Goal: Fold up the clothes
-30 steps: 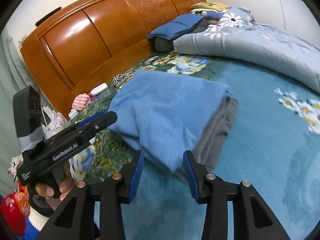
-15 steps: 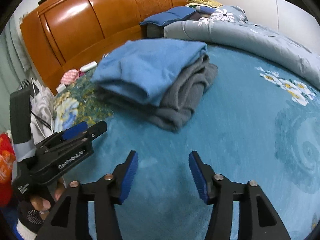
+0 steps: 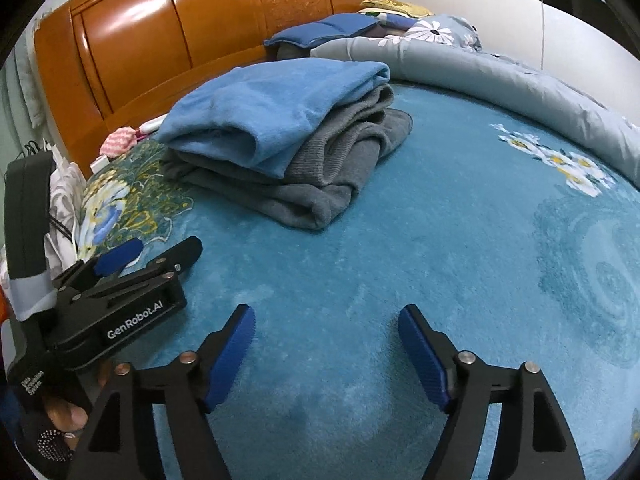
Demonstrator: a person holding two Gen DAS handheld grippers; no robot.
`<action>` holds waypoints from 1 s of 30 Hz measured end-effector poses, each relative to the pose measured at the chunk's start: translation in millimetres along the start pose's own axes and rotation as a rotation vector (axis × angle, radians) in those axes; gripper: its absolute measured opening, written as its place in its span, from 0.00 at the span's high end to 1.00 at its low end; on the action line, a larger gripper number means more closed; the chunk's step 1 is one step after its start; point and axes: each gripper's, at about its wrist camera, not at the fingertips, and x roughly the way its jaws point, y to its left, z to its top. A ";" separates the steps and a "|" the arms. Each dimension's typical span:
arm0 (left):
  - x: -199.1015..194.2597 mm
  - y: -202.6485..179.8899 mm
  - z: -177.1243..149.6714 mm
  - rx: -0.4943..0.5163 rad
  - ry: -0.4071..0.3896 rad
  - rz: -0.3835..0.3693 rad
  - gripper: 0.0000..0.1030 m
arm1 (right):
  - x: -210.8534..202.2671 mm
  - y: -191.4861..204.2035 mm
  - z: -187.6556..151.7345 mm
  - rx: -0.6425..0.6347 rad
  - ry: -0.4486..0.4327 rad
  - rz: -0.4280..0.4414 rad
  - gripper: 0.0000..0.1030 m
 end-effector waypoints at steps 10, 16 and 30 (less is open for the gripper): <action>0.8 -1.9 -2.6 0.009 -0.018 0.011 0.21 | 0.4 -3.2 -3.9 0.029 -0.016 0.008 0.15; -0.6 -2.5 -4.3 0.010 -0.025 0.012 0.21 | 2.9 -1.6 -4.9 0.029 -0.008 -0.046 0.00; 1.3 -2.6 -3.6 0.017 -0.026 0.023 0.21 | 4.4 -10.4 -6.1 0.079 0.004 -0.112 0.00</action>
